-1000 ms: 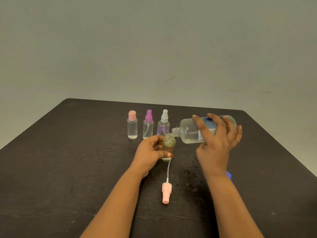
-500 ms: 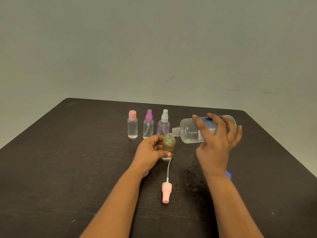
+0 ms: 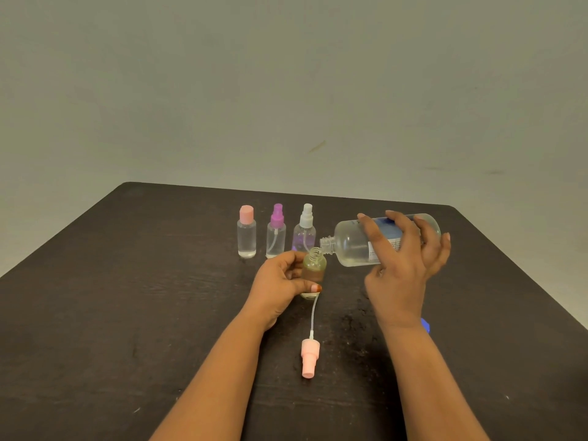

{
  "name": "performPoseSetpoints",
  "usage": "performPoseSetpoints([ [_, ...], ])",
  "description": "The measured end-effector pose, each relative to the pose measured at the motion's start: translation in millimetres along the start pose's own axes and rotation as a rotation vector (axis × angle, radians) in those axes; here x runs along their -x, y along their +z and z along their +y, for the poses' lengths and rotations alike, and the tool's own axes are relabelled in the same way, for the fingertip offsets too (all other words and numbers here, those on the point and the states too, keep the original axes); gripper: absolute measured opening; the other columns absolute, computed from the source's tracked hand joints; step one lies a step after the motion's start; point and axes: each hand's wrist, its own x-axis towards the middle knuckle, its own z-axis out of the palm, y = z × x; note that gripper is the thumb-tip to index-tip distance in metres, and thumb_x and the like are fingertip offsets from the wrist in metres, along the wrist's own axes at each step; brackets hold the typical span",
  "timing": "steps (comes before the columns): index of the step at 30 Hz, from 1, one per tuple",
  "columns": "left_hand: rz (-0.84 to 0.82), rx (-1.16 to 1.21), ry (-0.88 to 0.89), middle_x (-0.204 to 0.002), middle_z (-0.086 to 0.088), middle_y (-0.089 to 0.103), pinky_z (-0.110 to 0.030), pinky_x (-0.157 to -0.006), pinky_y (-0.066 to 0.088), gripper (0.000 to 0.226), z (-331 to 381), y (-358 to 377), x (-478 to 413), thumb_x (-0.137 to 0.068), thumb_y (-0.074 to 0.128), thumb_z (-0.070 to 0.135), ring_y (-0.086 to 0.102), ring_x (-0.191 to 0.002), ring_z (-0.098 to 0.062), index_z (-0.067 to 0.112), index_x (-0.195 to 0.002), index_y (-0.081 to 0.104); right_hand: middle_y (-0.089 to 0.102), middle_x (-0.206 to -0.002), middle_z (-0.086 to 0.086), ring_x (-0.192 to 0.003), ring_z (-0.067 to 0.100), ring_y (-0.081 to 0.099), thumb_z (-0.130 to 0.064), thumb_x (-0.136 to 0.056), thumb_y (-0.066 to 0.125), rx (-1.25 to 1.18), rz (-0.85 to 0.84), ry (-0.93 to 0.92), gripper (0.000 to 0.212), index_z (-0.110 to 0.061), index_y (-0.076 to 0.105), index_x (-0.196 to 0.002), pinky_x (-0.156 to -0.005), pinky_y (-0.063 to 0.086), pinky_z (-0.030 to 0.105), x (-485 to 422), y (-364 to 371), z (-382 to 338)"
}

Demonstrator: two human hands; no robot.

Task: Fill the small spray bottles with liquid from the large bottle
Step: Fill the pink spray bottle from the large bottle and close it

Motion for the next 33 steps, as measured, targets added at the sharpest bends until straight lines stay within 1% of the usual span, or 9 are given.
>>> performPoseSetpoints([
  [3, 0.002, -0.001, 0.0, -0.098, -0.003, 0.07, -0.022, -0.079, 0.055, 0.046, 0.2, 0.1, -0.3, -0.067, 0.067, -0.02, 0.066, -0.096, -0.017, 0.014, -0.098, 0.062, 0.053, -0.123, 0.008, -0.125, 0.03, 0.033, 0.01, -0.061, 0.045, -0.002, 0.005, -0.003, 0.074, -0.032, 0.059, -0.12, -0.109, 0.01, 0.059, -0.2, 0.0, 0.0],
  [7, 0.002, 0.001, -0.001, -0.097, -0.002, 0.07, -0.02, -0.077, 0.055, 0.047, 0.3, -0.4, 0.4, -0.066, 0.067, -0.02, 0.066, -0.095, -0.015, 0.016, -0.097, 0.062, 0.054, -0.123, 0.009, -0.125, 0.03, 0.033, 0.018, -0.057, 0.052, 0.002, 0.004, 0.001, 0.08, -0.031, 0.06, -0.119, -0.109, 0.01, 0.059, -0.1, 0.5, -0.5],
  [12, -0.002, -0.008, 0.004, -0.096, 0.0, 0.07, -0.018, -0.076, 0.054, 0.047, 2.1, 0.0, 1.3, -0.067, 0.067, -0.019, 0.067, -0.092, -0.012, 0.017, -0.096, 0.062, 0.054, -0.123, 0.008, -0.125, 0.03, 0.033, 0.01, -0.06, 0.043, 0.004, 0.008, 0.003, 0.075, -0.032, 0.061, -0.119, -0.109, 0.009, 0.058, 0.3, 0.1, -0.5],
  [20, 0.0, -0.012, 0.011, -0.097, -0.001, 0.069, -0.018, -0.077, 0.055, 0.047, 2.0, 1.0, 1.6, -0.066, 0.068, -0.019, 0.066, -0.094, -0.014, 0.018, -0.095, 0.062, 0.053, -0.123, 0.007, -0.125, 0.03, 0.033, 0.009, -0.06, 0.042, 0.004, 0.016, 0.008, 0.075, -0.034, 0.058, -0.119, -0.11, 0.008, 0.055, 0.4, 1.2, 0.3],
  [24, -0.003, -0.01, 0.009, -0.095, 0.001, 0.069, -0.016, -0.074, 0.054, 0.047, 2.7, 0.2, 2.5, -0.066, 0.067, -0.019, 0.066, -0.091, -0.01, 0.019, -0.094, 0.062, 0.053, -0.123, 0.007, -0.125, 0.03, 0.032, 0.008, -0.061, 0.04, 0.004, 0.01, 0.007, 0.074, -0.034, 0.058, -0.119, -0.109, 0.009, 0.057, 0.4, 0.5, 0.3],
  [26, -0.004, -0.011, 0.011, -0.095, 0.001, 0.069, -0.016, -0.074, 0.054, 0.047, 3.3, 0.5, 2.4, -0.067, 0.067, -0.02, 0.066, -0.091, -0.01, 0.019, -0.094, 0.062, 0.053, -0.123, 0.007, -0.125, 0.03, 0.032, 0.011, -0.061, 0.044, -0.002, 0.008, 0.003, 0.076, -0.034, 0.057, -0.12, -0.109, 0.009, 0.058, 0.1, 0.7, 0.4],
  [29, -0.005, -0.014, 0.008, -0.094, 0.001, 0.069, -0.015, -0.073, 0.054, 0.047, 3.7, 1.3, 2.3, -0.067, 0.067, -0.02, 0.066, -0.09, -0.01, 0.019, -0.094, 0.061, 0.053, -0.123, 0.008, -0.125, 0.03, 0.032, 0.019, -0.056, 0.054, -0.009, 0.004, 0.002, 0.083, -0.034, 0.057, -0.119, -0.109, 0.009, 0.058, -0.9, 0.4, 0.7],
  [33, -0.003, -0.015, 0.005, -0.096, 0.0, 0.069, -0.016, -0.075, 0.054, 0.047, 3.9, 1.2, 2.0, -0.067, 0.067, -0.019, 0.066, -0.093, -0.012, 0.019, -0.095, 0.061, 0.054, -0.122, 0.009, -0.125, 0.031, 0.032, 0.02, -0.055, 0.057, -0.01, 0.0, -0.006, 0.084, -0.034, 0.055, -0.12, -0.108, 0.01, 0.059, -0.8, -0.4, 0.1],
])
